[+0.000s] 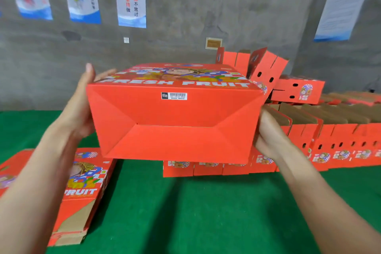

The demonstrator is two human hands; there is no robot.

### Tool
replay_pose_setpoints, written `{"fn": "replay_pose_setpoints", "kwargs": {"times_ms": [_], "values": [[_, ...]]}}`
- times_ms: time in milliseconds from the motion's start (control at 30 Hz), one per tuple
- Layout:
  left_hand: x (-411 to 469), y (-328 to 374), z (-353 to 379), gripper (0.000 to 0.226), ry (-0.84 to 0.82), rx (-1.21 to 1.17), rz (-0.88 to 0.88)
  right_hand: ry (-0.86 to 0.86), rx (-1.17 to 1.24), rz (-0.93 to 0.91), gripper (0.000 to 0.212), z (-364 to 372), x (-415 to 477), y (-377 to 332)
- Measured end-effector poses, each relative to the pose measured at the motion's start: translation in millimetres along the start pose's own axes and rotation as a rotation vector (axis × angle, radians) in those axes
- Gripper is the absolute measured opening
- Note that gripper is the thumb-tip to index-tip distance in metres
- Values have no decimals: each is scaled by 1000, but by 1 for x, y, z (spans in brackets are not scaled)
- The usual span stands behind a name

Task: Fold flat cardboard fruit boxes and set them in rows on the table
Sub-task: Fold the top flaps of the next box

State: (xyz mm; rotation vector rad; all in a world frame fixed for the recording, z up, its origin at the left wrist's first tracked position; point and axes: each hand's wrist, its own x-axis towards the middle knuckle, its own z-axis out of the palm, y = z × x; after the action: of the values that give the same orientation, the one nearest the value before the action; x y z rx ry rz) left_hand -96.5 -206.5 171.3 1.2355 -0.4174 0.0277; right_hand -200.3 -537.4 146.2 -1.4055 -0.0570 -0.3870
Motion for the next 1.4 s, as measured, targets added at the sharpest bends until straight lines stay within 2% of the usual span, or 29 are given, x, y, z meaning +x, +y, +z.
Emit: {"fn": "replay_pose_setpoints", "kwargs": {"times_ms": [100,133,200,267,367,467,567,633,733,800,867,933,1033,1133,1233,1300,1400], "values": [[-7,-17,0,32,-26,-153,16,-102,-16,-27,52,-3,-1,-3],[-7,-24,-2,32,-28,-192,14,-141,-18,-39,58,-6,0,-5],[-3,-36,-10,47,-63,-259,0,-243,-76,-82,68,-11,1,-7],[0,-44,-15,51,-107,-278,19,-265,-159,-146,82,-12,0,-11],[11,-61,-24,42,-156,-209,12,-192,-401,-253,99,-11,-2,-24],[22,-73,-23,44,-168,18,-20,-239,-663,-350,115,-9,-4,-36],[36,-78,-7,40,-119,306,-21,-205,-674,-478,115,3,-3,-43],[46,-78,10,41,-63,365,13,-145,-691,-572,114,14,3,-48],[60,-75,41,66,121,455,39,-61,-794,-713,109,29,25,-51],[61,-78,66,79,176,386,-120,-54,-832,-770,107,39,45,-46],[60,-84,89,66,69,153,-328,-38,-829,-792,105,46,66,-39],[62,-91,107,46,-22,-17,-428,10,-811,-790,101,50,85,-33],[84,-98,119,27,44,-188,-348,29,-812,-778,93,54,105,-25],[111,-105,119,22,114,-290,-298,-92,-939,-739,100,56,118,-8],[132,-127,108,27,114,-296,-274,-144,-1110,-618,108,57,135,17],[144,-144,99,35,141,-260,-249,-139,-1128,-562,101,60,149,33],[165,-160,84,46,252,-147,-248,-161,-1106,-585,85,63,175,56]]}}
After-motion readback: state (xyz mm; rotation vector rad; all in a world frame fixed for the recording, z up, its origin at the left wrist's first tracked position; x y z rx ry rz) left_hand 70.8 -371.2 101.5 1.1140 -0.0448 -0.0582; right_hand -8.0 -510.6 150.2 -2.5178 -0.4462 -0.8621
